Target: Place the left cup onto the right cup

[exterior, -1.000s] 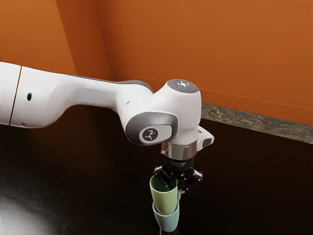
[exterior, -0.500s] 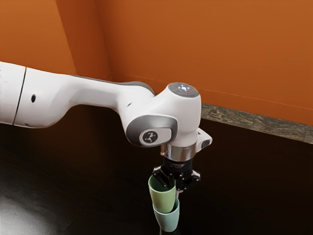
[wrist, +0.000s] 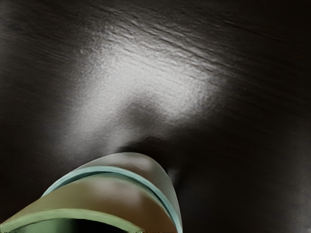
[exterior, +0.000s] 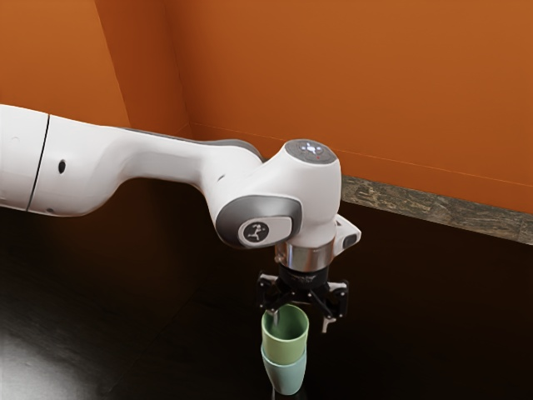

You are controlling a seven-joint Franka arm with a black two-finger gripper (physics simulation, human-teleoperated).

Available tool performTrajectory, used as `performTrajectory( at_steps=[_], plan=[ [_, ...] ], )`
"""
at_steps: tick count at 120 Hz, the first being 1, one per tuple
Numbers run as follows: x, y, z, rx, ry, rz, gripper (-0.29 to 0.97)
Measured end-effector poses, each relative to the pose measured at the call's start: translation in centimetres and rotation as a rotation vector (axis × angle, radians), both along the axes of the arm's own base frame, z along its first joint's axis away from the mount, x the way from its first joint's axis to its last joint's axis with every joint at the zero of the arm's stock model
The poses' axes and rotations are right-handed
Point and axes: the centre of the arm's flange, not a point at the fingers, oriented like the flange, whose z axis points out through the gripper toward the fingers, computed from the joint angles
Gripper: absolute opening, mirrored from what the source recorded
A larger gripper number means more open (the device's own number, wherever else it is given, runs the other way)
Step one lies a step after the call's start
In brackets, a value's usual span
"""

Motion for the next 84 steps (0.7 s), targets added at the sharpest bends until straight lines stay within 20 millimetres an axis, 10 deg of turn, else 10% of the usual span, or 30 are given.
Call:
performTrajectory(
  at_steps=[55,69,84],
  plan=[
    [1.3,0.6,7.9,0.020,-0.100,0.021,0.67],
    [3.5,5.7,9.3,0.057,-0.110,0.089,0.67],
    [7.7,15.7,11.5,0.055,-0.106,0.212,0.68]
  ],
)
